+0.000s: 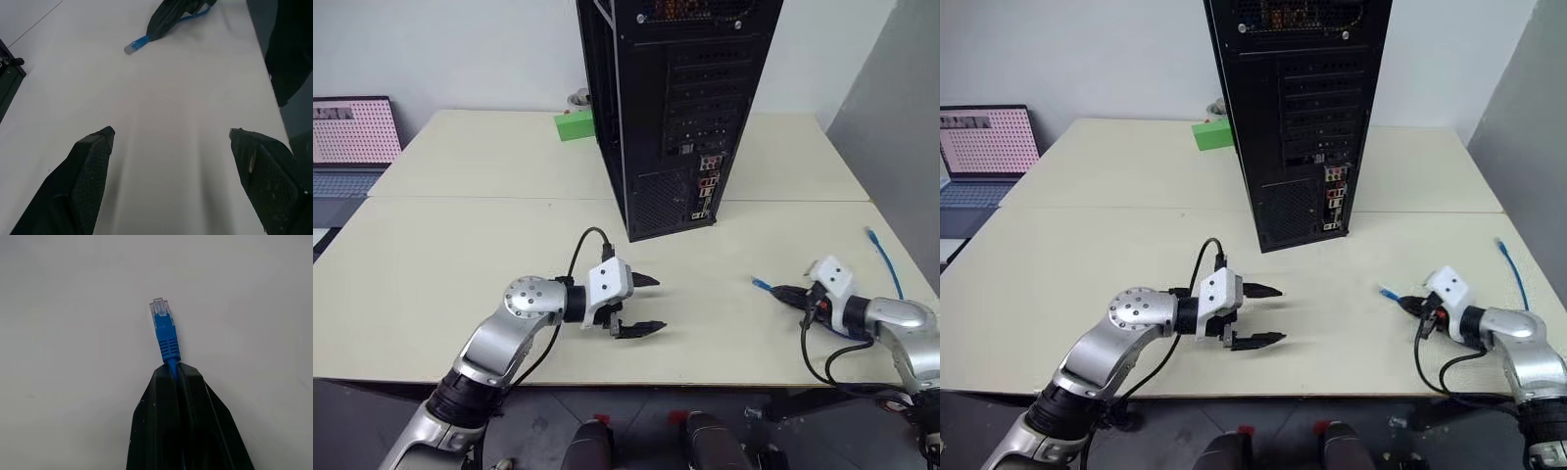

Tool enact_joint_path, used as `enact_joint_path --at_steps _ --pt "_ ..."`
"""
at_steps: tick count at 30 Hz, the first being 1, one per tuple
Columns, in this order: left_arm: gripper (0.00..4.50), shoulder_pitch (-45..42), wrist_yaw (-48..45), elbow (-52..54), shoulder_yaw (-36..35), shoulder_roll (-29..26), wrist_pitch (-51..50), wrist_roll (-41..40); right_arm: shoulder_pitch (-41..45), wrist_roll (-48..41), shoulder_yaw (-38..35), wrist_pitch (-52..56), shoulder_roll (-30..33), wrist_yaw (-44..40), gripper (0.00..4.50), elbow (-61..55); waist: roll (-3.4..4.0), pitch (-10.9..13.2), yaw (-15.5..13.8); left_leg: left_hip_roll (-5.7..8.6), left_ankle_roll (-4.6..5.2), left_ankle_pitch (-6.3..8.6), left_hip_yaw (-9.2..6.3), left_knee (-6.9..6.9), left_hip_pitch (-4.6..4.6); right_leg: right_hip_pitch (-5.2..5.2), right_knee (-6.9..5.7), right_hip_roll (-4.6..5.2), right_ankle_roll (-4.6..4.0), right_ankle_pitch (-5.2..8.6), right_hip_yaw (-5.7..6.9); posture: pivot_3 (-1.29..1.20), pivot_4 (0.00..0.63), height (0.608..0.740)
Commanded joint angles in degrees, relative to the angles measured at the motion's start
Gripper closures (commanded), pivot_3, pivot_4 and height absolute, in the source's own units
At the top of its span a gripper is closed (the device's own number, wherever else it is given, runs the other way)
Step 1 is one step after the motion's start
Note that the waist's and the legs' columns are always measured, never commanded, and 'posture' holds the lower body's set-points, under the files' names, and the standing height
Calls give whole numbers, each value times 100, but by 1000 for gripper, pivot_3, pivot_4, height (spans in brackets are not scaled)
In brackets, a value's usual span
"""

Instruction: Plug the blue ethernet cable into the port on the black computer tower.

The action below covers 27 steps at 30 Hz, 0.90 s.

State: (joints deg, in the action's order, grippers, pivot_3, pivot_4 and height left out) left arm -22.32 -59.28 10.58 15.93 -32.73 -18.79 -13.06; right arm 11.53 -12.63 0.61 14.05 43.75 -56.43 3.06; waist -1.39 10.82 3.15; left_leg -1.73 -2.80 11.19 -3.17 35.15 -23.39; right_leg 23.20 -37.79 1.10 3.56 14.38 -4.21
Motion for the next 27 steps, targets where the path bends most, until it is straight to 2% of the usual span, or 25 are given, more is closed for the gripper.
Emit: enact_joint_path --at_steps 1,8,20,24,27 --pt "458 -233 -92 -130 57 113 152 23 187 -87 267 329 26 -168 4471 -965 0 0 -1 0 0 0 -1 0 0 0 0 0 0 0 1 0 150 740" --pt "458 -578 -400 -627 245 275 390 105 650 -170 825 930 -123 -314 4471 -1739 0 0 -25 0 0 0 -2 1 -3 1 3 0 0 0 2 0 150 740" --pt "458 -758 -548 -1182 391 510 816 332 1064 -166 1194 1199 -380 -356 4471 -1903 0 0 -26 0 0 0 -3 1 -5 2 3 0 0 0 3 0 150 740" --pt "1185 -772 -535 -1277 369 569 871 359 1139 -161 1299 1235 -459 -365 4500 -1942 0 0 -27 0 0 0 -4 1 -5 2 2 0 0 0 3 0 150 740" --pt "1889 -783 -533 -1323 360 597 904 381 1161 -164 1345 1264 -494 -368 4500 -1977 0 0 -26 0 0 0 -4 1 -5 2 2 0 0 0 3 0 150 740"
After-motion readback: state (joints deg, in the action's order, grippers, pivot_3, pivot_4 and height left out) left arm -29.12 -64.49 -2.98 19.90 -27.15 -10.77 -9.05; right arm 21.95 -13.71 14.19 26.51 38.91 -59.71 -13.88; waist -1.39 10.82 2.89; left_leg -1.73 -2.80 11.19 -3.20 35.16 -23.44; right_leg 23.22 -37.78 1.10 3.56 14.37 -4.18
